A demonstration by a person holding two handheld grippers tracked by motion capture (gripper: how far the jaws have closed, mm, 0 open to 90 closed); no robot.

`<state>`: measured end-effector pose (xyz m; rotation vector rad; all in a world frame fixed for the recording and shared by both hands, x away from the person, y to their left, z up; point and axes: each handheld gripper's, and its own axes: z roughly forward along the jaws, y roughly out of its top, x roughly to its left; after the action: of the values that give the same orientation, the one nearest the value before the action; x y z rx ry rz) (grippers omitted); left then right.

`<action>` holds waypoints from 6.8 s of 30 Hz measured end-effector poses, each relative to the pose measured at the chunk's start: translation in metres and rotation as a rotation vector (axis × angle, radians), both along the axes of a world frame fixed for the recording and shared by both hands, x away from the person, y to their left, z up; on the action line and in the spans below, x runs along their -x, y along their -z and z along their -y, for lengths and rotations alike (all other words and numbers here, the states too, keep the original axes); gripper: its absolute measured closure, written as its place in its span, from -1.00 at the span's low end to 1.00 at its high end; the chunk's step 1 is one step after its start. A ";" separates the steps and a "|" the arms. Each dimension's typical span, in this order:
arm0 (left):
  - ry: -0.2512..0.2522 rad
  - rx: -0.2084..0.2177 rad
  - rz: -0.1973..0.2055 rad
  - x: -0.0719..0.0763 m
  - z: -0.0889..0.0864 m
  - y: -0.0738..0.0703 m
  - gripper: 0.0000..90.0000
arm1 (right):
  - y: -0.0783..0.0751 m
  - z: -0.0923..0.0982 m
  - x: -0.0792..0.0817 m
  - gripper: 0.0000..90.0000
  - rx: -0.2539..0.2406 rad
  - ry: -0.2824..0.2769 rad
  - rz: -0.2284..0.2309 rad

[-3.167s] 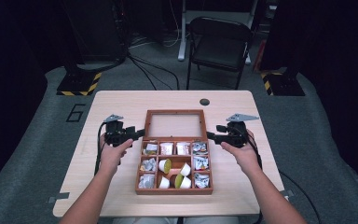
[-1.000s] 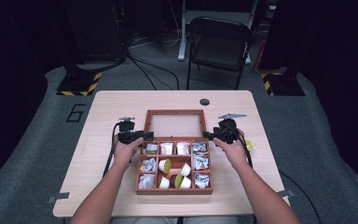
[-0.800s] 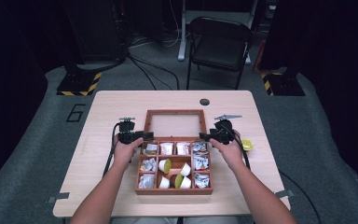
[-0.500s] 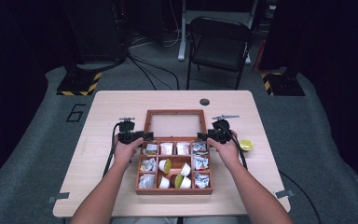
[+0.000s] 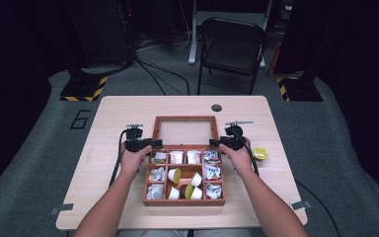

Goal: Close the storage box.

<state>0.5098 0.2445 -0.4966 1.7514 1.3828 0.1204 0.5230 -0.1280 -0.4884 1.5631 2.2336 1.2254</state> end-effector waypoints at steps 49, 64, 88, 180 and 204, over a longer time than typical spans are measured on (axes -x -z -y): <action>-0.008 0.044 -0.027 -0.018 -0.002 0.010 -0.21 | 0.013 -0.002 -0.021 -0.28 -0.118 0.038 -0.109; -0.017 0.075 -0.049 -0.021 0.001 0.013 -0.26 | 0.016 -0.004 -0.026 -0.31 -0.135 0.037 -0.117; -0.032 0.104 -0.055 -0.023 -0.001 0.011 -0.20 | 0.015 -0.003 -0.026 -0.26 -0.177 0.045 -0.157; 0.175 0.086 0.294 0.061 -0.015 -0.088 -0.13 | -0.069 0.008 0.058 -0.12 -0.114 -0.142 0.175; 0.191 0.075 0.328 0.092 -0.017 -0.113 -0.17 | -0.106 0.013 0.093 -0.11 -0.108 -0.168 0.239</action>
<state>0.4179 0.2619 -0.3837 1.7029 0.9689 0.2365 0.4304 -0.1414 -0.3824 1.2052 2.2111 1.5126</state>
